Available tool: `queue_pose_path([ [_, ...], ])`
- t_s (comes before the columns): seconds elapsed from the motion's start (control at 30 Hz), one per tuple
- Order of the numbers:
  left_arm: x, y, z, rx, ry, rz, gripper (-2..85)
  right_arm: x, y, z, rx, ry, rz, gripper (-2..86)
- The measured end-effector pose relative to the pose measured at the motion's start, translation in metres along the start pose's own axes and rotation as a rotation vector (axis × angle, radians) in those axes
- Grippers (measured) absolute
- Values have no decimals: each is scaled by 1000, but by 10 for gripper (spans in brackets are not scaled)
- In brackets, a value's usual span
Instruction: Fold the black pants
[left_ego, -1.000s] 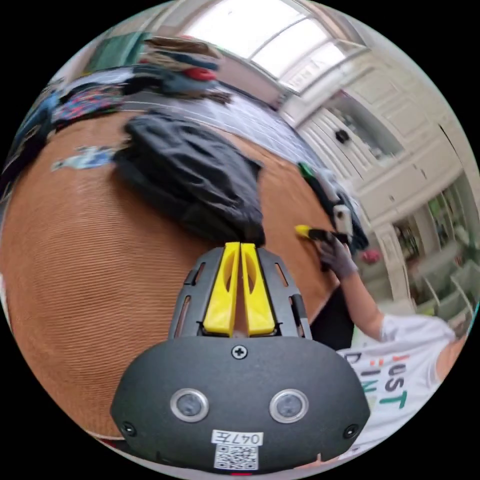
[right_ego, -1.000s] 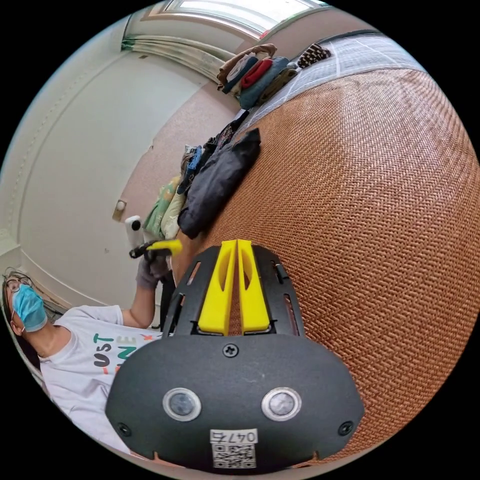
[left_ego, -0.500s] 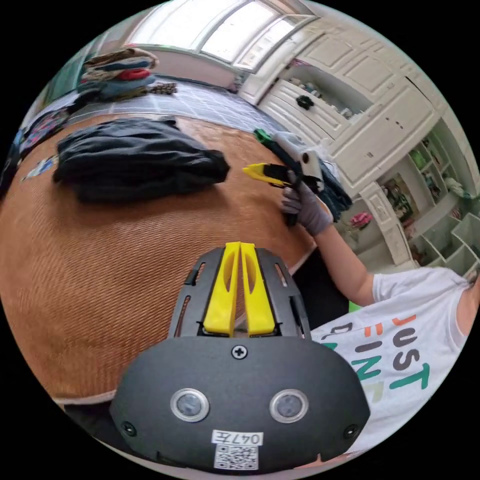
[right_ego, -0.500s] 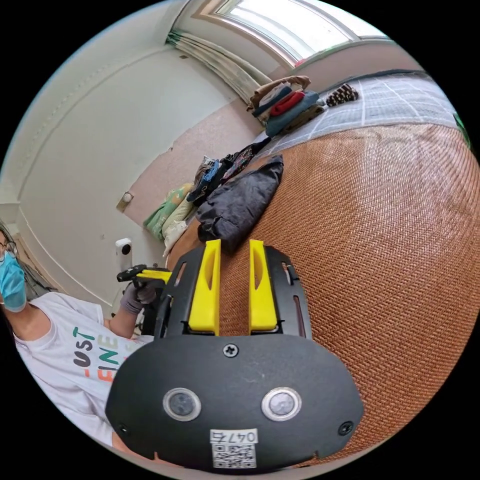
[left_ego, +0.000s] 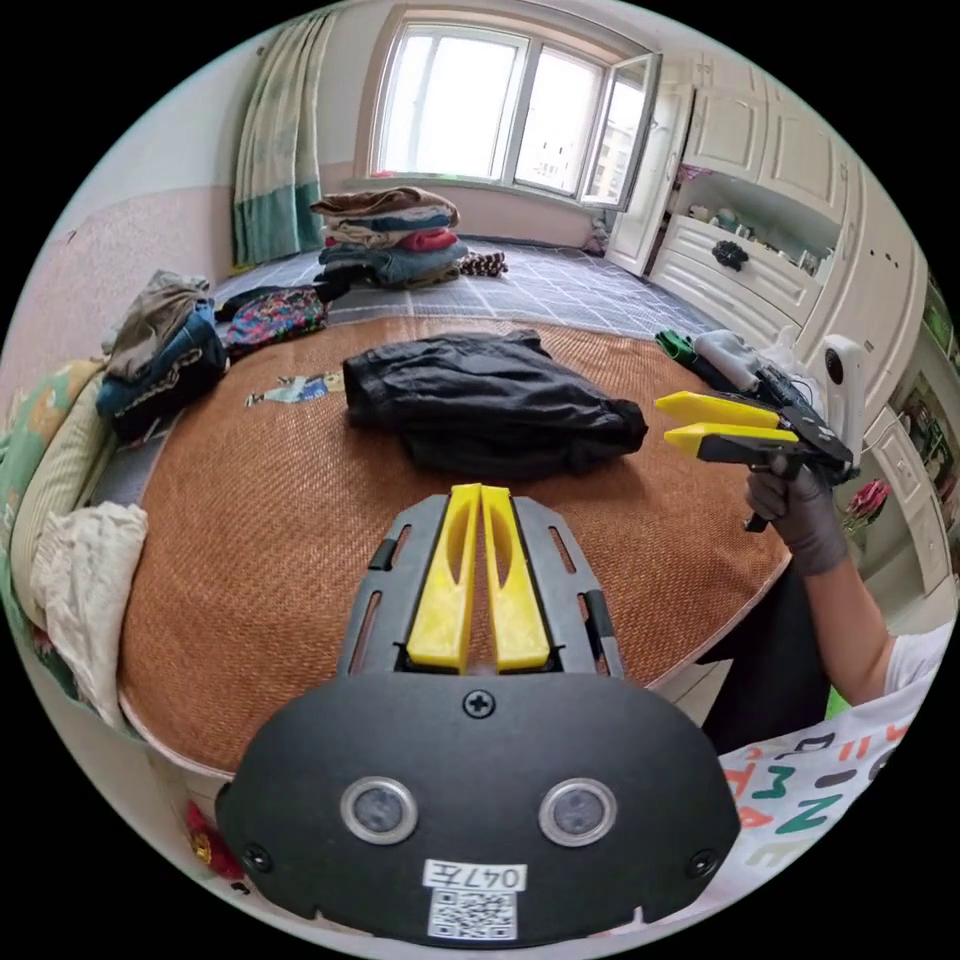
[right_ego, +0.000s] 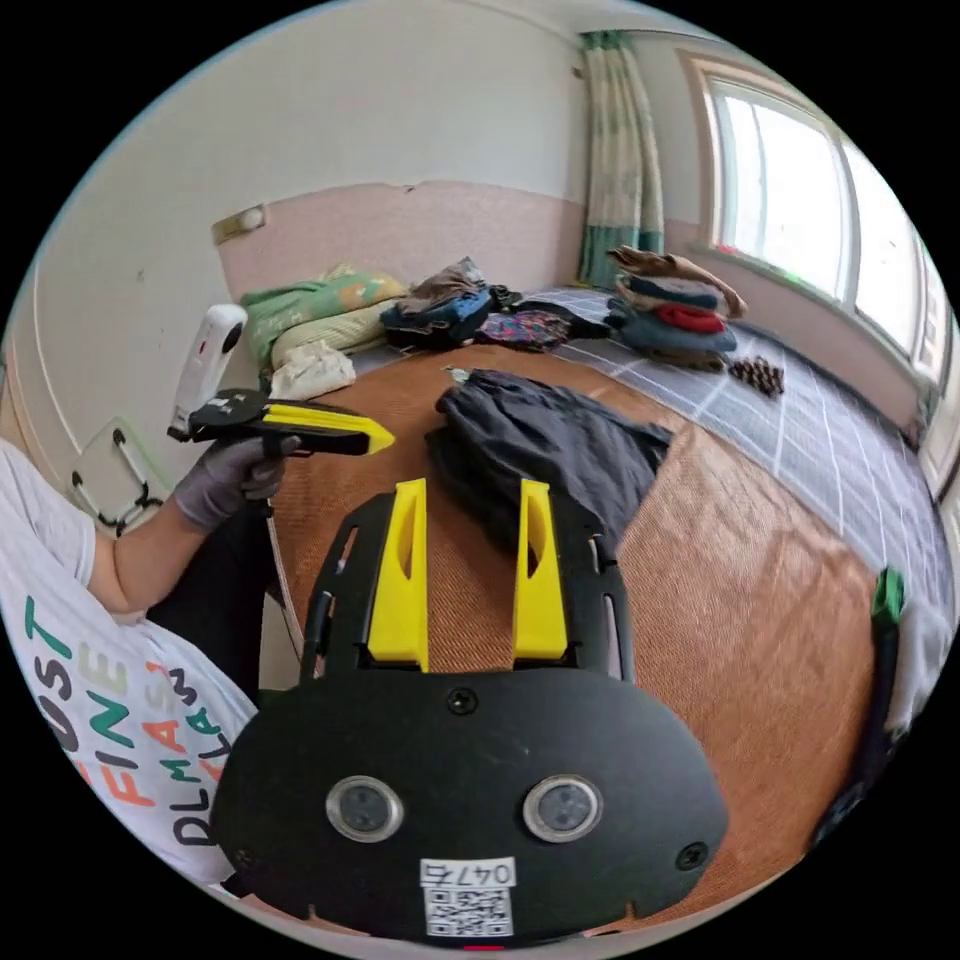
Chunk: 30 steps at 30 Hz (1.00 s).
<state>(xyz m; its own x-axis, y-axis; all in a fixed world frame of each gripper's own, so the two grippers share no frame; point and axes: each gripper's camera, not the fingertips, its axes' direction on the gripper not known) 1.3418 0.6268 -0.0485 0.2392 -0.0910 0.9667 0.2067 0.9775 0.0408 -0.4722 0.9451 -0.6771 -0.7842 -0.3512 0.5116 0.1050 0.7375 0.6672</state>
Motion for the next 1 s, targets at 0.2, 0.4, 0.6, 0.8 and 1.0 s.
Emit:
queue_pose_path([
  [0.2, -29, -23, 8, -19, 36, 38, -10, -122, -136, 48, -20, 44, -242, 17],
  [0.4, -98, -2, 61, -60, 270, -139, -10, -194, -216, 158, -284, 176, -305, 92],
  [0.6, -151, 6, 106, -157, 467, -292, -10, -271, -172, 218, -426, 549, -529, 39],
  [0.8, -172, 17, 114, -143, 508, -321, -10, -207, -135, 55, -116, 457, -179, 10],
  [1.0, -186, 27, 115, -126, 524, -340, -10, 11, 70, -165, 217, 371, 428, 28],
])
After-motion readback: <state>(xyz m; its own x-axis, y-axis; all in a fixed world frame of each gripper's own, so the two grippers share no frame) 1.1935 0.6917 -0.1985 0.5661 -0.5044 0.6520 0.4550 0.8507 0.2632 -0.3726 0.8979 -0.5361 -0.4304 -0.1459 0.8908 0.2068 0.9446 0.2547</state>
